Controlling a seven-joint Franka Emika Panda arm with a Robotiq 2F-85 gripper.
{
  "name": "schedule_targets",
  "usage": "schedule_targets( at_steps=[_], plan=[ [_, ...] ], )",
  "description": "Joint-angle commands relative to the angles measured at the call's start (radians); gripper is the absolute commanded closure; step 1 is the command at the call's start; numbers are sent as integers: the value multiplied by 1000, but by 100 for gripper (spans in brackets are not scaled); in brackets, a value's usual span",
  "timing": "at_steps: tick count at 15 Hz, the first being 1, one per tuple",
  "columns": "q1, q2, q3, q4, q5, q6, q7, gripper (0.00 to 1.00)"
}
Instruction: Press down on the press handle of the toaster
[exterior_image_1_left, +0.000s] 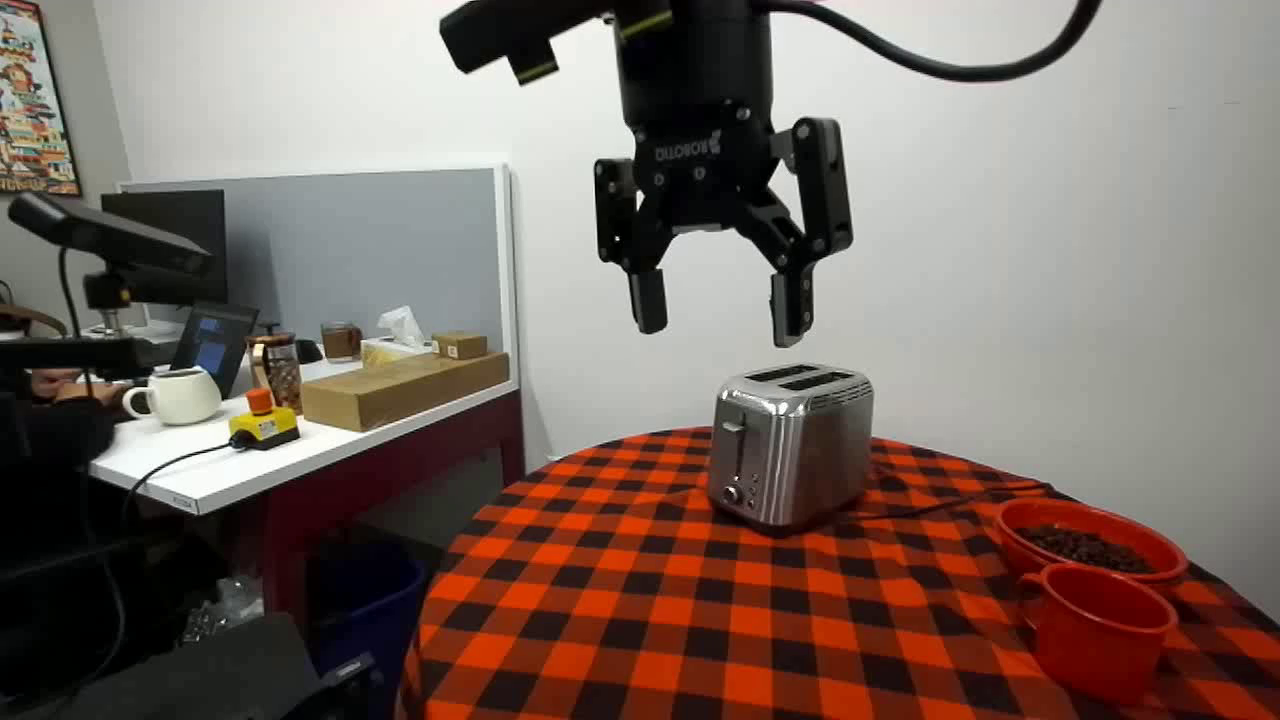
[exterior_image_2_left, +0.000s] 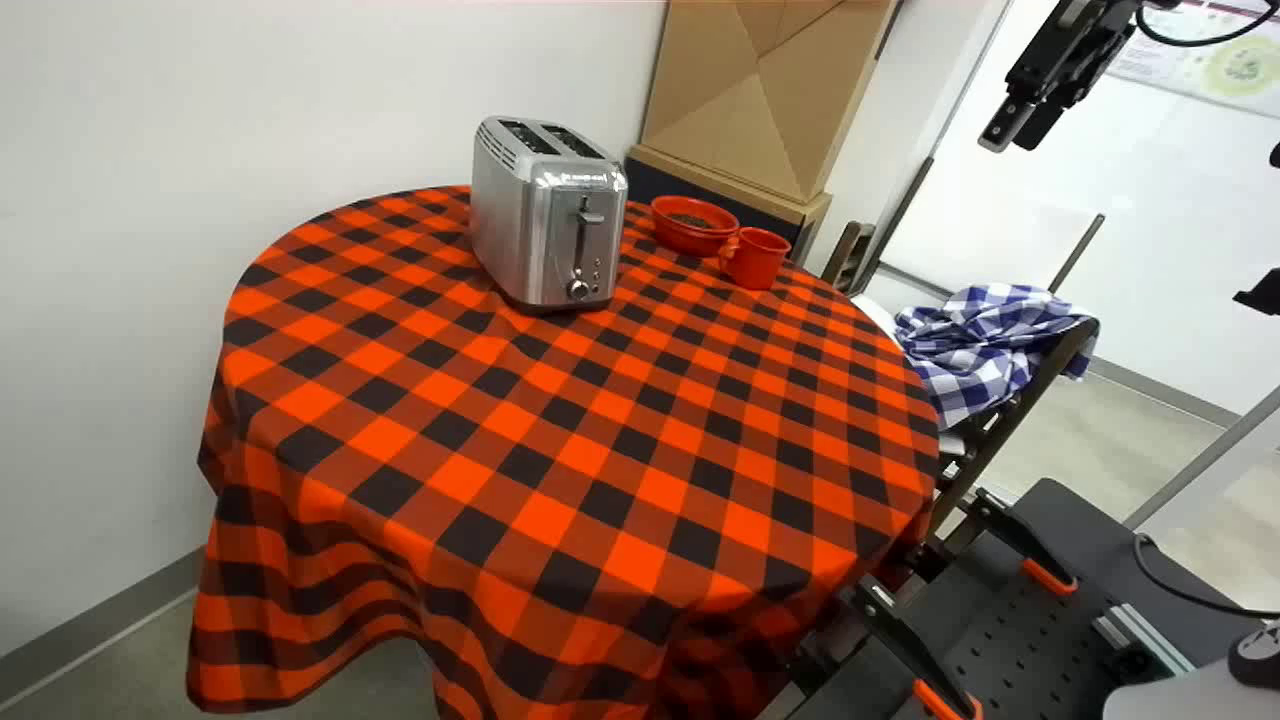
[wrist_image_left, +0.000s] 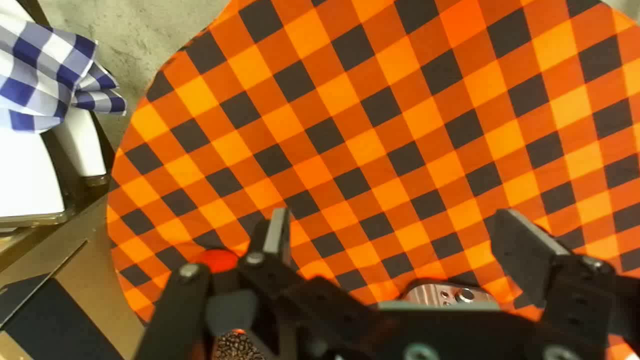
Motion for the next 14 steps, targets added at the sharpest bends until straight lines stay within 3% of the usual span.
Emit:
schedule_targets(
  at_steps=[1,5,9,14],
  plan=[
    [-3,0,4,2,3,-3,-2,0],
    [13,65,3,34,13,16,-5,0],
    [84,282,-2,144,86,146,-20,0],
    [148,571,24,360,269,280,-25,0]
  ],
)
